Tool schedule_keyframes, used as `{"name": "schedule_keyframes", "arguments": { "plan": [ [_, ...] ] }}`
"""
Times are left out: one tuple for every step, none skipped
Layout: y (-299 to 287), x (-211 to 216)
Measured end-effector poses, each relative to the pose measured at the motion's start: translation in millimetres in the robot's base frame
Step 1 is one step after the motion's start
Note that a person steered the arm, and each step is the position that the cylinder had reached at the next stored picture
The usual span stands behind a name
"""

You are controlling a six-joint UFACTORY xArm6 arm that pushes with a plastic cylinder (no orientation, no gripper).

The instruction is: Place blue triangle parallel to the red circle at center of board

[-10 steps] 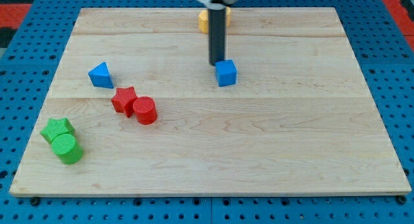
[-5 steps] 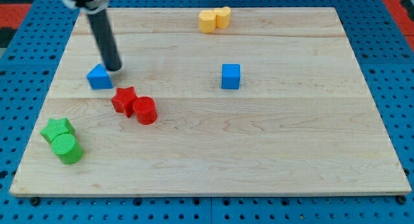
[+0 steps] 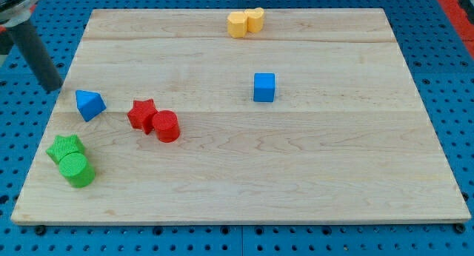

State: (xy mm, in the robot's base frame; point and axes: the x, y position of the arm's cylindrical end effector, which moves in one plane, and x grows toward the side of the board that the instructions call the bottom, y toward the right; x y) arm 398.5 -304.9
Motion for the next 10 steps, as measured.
{"name": "schedule_keyframes", "arguments": {
  "plan": [
    [7.2, 31.3],
    [15.6, 49.2],
    [64.8, 30.1],
    [133.7, 31.1],
    [162.6, 45.6],
    [212.1, 29.3],
    [254.3, 3.5],
    [200.5, 3.5],
    [139.8, -3.9],
    [210.6, -26.5]
  ]
}}
